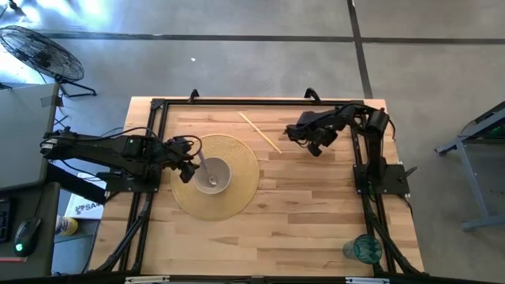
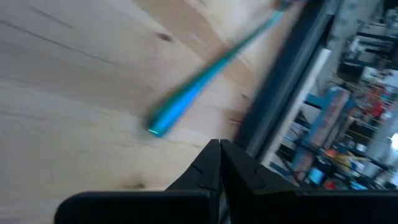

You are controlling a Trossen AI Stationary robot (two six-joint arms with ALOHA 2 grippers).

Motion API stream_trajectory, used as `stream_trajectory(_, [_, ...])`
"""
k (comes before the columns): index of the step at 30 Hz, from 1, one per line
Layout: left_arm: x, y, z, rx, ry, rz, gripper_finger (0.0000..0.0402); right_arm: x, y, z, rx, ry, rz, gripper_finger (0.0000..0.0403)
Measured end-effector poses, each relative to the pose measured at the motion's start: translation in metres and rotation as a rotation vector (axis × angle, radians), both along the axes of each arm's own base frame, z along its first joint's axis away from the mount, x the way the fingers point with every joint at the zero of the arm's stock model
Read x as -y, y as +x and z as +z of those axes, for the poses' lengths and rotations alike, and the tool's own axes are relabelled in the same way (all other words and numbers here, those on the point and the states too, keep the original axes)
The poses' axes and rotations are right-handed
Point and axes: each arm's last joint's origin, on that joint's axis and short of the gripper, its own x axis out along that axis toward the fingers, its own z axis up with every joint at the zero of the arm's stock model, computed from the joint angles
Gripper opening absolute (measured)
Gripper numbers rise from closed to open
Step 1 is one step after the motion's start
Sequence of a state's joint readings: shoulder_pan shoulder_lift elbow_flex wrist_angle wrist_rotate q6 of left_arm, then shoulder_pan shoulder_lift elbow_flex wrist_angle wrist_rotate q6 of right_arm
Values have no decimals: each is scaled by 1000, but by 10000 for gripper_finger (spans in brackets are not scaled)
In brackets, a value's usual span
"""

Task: Pick & Place Utensil
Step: Put the blue fork into the white bowl

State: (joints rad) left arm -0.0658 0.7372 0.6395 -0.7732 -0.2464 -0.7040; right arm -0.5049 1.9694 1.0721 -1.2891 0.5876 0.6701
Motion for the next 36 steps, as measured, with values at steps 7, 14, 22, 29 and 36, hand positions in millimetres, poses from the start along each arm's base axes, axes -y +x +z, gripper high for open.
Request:
stream_trajectory(7, [-1, 1, 1, 16, 33, 29, 223, -1, -1, -12, 55, -13, 18, 1])
stream_trajectory(14, [-2, 1, 1, 17, 42, 36, 223, -2, -2, -17, 90, 1, 34, 1])
stream_trajectory(22, [-2, 1, 1, 16, 42, 37, 223, -10, 11, -15, 116, 32, 90, 1])
stream_trajectory(29, [-2, 1, 1, 15, 43, 37, 223, -14, 12, -12, 111, 27, 74, 1])
stream_trajectory(36, [-2, 1, 1, 13, 43, 38, 223, -19, 12, 2, 177, 32, 48, 1])
